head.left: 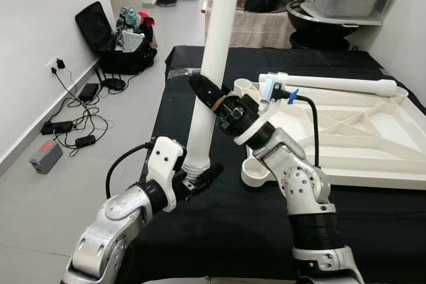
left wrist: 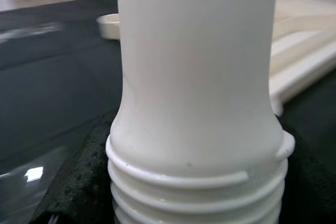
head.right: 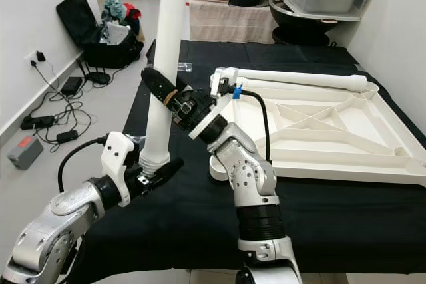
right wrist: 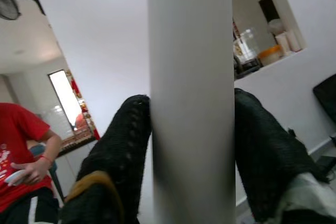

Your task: Building children table

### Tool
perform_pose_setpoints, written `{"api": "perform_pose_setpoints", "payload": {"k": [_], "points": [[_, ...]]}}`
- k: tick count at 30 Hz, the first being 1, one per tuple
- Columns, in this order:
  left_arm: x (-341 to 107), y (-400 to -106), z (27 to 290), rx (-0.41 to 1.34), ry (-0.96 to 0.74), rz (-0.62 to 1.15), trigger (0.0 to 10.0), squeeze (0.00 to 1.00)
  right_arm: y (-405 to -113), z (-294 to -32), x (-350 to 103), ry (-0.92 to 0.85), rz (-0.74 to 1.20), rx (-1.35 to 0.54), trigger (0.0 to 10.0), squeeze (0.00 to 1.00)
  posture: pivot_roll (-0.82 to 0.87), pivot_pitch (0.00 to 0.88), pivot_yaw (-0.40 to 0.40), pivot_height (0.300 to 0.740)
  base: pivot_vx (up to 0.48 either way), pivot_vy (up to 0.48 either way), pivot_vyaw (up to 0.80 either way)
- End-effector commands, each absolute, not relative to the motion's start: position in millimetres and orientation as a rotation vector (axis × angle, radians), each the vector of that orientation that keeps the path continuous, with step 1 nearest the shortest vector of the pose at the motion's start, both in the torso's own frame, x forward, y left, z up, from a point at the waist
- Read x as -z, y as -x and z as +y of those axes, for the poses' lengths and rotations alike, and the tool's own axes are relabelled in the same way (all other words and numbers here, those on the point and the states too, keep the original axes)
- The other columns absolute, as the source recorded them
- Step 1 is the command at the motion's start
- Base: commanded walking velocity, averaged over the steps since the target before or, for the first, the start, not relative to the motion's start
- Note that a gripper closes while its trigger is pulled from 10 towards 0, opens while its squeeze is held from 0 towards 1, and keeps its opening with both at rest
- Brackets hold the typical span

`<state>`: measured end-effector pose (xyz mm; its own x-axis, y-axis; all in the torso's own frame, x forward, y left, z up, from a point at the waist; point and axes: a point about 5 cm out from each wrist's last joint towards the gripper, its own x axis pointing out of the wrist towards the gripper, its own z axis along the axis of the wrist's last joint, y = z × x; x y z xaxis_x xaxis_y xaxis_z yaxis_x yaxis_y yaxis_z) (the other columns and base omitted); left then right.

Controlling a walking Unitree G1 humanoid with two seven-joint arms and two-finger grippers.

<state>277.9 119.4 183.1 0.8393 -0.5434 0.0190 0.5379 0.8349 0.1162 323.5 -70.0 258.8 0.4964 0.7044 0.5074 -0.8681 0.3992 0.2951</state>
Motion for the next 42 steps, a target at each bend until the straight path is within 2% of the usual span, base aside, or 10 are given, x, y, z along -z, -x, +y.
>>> {"api": "perform_pose_setpoints", "payload": {"k": [1, 3, 4, 6, 7, 11, 15, 25, 37, 42], "points": [[-184, -281, 125, 0.529, -0.133, -0.063, 10.0, 0.0, -325, -70, -256, -0.559, -0.314, -0.984, 10.0, 1.0, 0.09, 0.084, -0.047, 0.74, 0.0, 0.0, 0.0], [-184, -283, 129, 0.498, -0.166, -0.069, 10.0, 0.0, -325, -71, -255, -0.539, -0.314, -0.982, 10.0, 1.0, 0.09, 0.083, -0.047, 0.74, 0.0, 0.0, 0.0], [-185, -287, 137, 0.422, -0.231, -0.083, 10.0, 0.0, -326, -71, -253, -0.522, -0.297, -0.962, 10.0, 1.0, 0.09, 0.079, -0.046, 0.74, 0.0, 0.0, 0.0], [-185, -287, 137, 0.422, -0.231, -0.083, 10.0, 0.0, -326, -71, -253, -0.522, -0.297, -0.962, 10.0, 1.0, 0.09, 0.079, -0.046, 0.74, 0.0, 0.0, 0.0], [-185, -289, 141, 0.384, -0.274, -0.079, 10.0, 0.0, -327, -71, -253, -0.508, -0.291, -0.948, 10.0, 0.0, 0.09, 0.078, -0.047, 0.74, 0.0, 0.0, 0.0], [-185, -292, 144, 0.362, -0.349, -0.073, 10.0, 0.0, -327, -68, -254, -0.49, -0.288, -0.947, 10.0, 0.0, 0.09, 0.075, -0.044, 0.74, 0.0, 0.0, 0.0], [-185, -293, 138, 0.377, -0.505, -0.118, 10.0, 0.0, -323, -60, -252, -0.426, -0.27, -0.954, 10.0, 0.0, 0.09, 0.074, -0.045, 0.74, 0.0, 0.0, 0.0], [-183, -298, 130, 0.378, -0.607, -0.147, 10.0, 0.0, -321, -48, -248, -0.449, -0.218, -0.972, 10.0, 0.0, 0.09, 0.073, -0.041, 0.74, 0.0, 0.0, 0.0], [-188, -306, 112, 0.317, -0.715, -0.235, 10.0, 0.0, -340, -46, -252, -0.522, -0.22, -0.794, 10.0, 0.0, 0.09, 0.083, -0.047, 0.74, 0.0, 0.0, 0.0], [-190, -308, 94, 0.319, -0.755, -0.292, 10.0, 0.0, -350, -50, -256, -0.549, -0.23, -0.684, 10.0, 0.0, 0.09, 0.085, -0.047, 0.74, 0.0, 0.0, 0.0]]}}
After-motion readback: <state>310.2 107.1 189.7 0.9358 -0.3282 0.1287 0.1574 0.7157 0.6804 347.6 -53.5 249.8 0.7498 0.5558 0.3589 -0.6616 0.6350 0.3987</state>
